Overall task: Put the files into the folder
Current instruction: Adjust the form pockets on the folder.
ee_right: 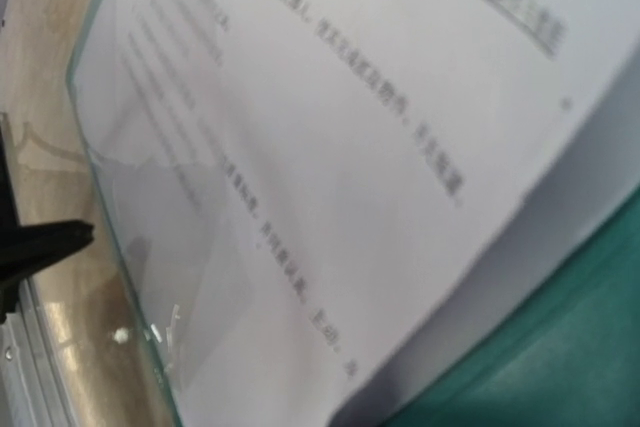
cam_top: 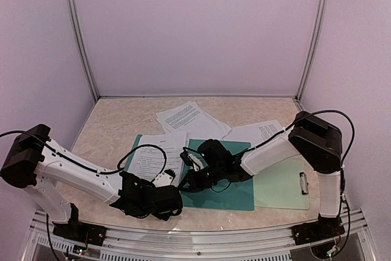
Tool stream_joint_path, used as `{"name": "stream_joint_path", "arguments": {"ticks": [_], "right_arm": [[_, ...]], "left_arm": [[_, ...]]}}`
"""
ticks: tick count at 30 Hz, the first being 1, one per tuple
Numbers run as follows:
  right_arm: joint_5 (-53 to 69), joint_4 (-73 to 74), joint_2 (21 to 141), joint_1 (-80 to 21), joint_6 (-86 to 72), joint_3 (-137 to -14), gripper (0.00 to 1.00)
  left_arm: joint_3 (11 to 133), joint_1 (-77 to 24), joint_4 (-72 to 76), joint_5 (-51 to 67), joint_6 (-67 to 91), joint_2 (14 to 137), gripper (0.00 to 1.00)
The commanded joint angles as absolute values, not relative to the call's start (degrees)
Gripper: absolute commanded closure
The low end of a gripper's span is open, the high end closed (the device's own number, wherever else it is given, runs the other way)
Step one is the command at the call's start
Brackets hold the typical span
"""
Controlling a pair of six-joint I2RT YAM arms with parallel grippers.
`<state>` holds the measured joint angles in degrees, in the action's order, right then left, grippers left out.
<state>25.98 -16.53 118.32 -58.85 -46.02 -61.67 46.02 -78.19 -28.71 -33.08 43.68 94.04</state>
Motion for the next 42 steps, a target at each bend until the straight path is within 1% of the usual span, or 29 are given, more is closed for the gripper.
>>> {"name": "stream_joint_path", "arguments": {"ticks": [1, 8, 9, 13, 15, 23, 29, 32, 35, 38, 40, 42], "right_arm": [[26.02, -14.89, 119.27, -59.69, -45.76, -62.39, 1.00], [25.83, -12.55, 119.85, -59.58, -44.07, -63.95, 1.00], [25.36, -11.56, 119.61, -59.38, -43.32, -64.48, 0.96], [22.54, -6.73, 117.16, -58.17, -40.16, -65.67, 0.75], [21.01, -4.73, 115.42, -57.43, -38.79, -65.93, 0.67], [14.71, 2.67, 108.33, -56.35, -34.83, -65.84, 0.52], [7.29, 7.46, 98.64, -55.11, -32.85, -63.06, 0.46], [4.86, 8.48, 94.68, -52.51, -31.42, -60.38, 0.44], [4.43, 7.50, 92.71, -50.29, -30.37, -57.93, 0.43], [4.54, 6.83, 92.48, -48.89, -29.40, -57.35, 0.44], [5.13, 6.43, 92.73, -48.61, -29.31, -57.36, 0.48], [6.23, 4.79, 92.94, -48.65, -29.42, -56.45, 0.53]], "left_arm": [[45.28, -77.69, -30.91, -33.33, 43.85, 95.12, 0.13], [45.23, -77.78, -31.37, -32.53, 43.85, 94.73, 0.13], [45.33, -77.78, -31.61, -32.26, 43.85, 94.63, 0.13], [45.69, -78.24, -32.66, -31.43, 43.74, 93.90, 0.12], [45.99, -78.47, -33.42, -30.88, 43.83, 93.38, 0.11], [46.58, -79.01, -36.66, -27.40, 44.20, 88.41, 0.07], [45.83, -78.02, -33.46, -25.80, 41.80, 79.28, 0.05], [45.91, -73.89, -28.50, -21.33, 38.52, 75.12, 0.05], [46.90, -68.31, -23.04, -16.20, 35.26, 74.33, 0.05], [51.73, -63.85, -21.56, -13.57, 33.16, 77.33, 0.06], [55.25, -61.41, -23.11, -11.43, 32.80, 81.10, 0.08], [57.32, -59.35, -23.54, -9.20, 33.07, 84.37, 0.13]]}}
